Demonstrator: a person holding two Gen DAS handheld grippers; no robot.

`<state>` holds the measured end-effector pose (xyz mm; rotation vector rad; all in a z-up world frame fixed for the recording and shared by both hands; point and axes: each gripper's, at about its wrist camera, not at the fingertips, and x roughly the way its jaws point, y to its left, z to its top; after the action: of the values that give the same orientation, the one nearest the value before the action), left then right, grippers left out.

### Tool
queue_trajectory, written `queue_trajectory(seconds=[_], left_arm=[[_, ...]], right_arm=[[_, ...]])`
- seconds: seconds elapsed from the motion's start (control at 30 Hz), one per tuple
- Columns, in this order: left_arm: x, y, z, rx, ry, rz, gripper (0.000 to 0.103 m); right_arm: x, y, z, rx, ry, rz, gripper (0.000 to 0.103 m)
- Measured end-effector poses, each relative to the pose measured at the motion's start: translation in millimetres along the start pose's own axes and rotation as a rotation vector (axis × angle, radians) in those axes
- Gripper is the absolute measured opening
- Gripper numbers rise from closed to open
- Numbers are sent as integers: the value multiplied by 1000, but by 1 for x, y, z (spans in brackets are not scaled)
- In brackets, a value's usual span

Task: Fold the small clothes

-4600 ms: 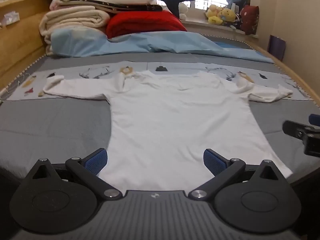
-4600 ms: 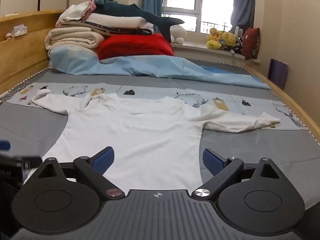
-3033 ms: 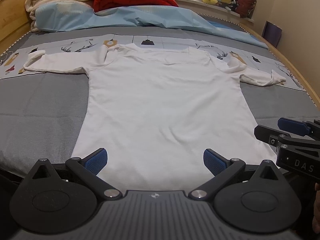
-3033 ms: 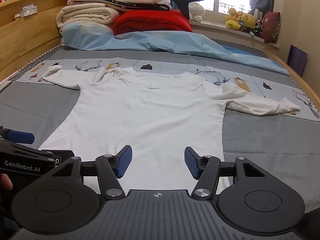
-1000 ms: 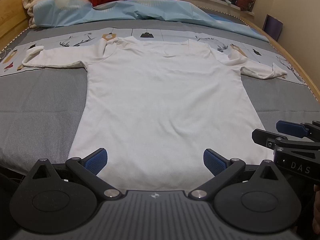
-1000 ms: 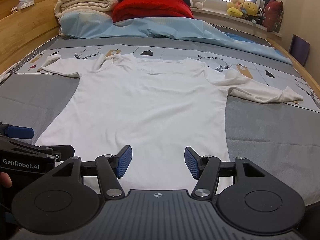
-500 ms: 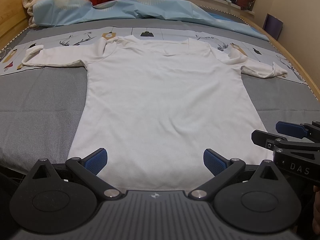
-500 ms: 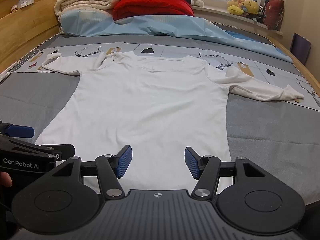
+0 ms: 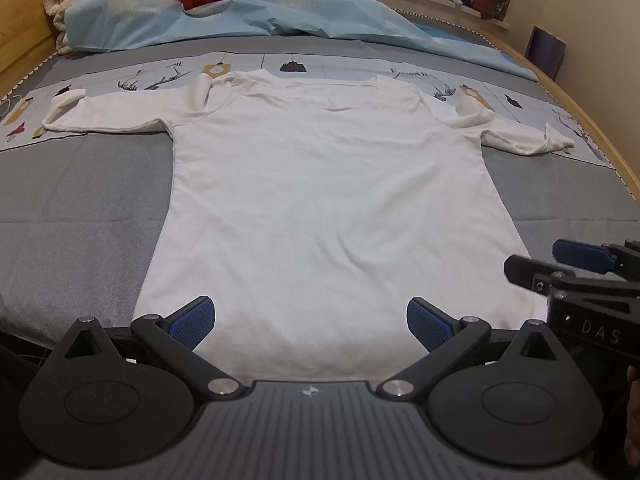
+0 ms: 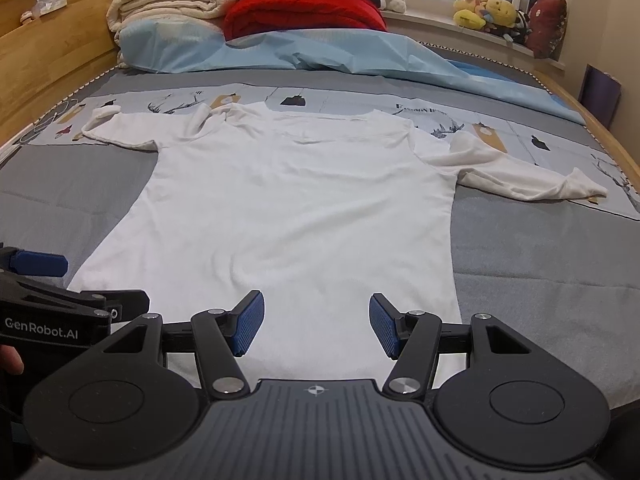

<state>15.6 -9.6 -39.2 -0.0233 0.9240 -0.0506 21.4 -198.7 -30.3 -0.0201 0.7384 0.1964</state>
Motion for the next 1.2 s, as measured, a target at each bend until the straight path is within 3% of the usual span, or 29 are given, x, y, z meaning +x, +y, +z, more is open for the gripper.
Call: queue_trajectory(seconds=[0.13,0.27,0.37,0.43,0.5,0.53,0.67,0.8,0.93,1.03,1.2], left_arm=[[-1,2,1,-6,-3,2,102],[-9,14,11,-31,-34,-11,101],[-15,28,31,-20,-61,-40,84],[-11,36,50,17,-68,-53,57],[-4,47,71,45,-73,-66,41],[2,52,82,57,-78,-64,37],[41,81,123,48,-45,-40,34],[94,121,151,-72,24,-24,34],[137,155,172,-211,84,-23,34],[158,170,190,-270,75,-26,37],[201,207,205,-434,134,8,43]], right_arm=[[-5,-4,4,21,-37,-6,58],[-13,-26,14,113,-92,5,41],[-20,-53,30,180,-148,-20,34],[-17,-74,45,202,-181,-30,32],[-8,-94,63,207,-188,-57,32],[-2,-106,73,218,-191,-65,32],[37,-149,104,270,-162,-89,32],[91,-181,112,341,-92,-123,33],[150,-202,113,434,46,-113,33],[184,-209,118,458,68,-103,33],[239,-225,121,550,143,-79,38]])
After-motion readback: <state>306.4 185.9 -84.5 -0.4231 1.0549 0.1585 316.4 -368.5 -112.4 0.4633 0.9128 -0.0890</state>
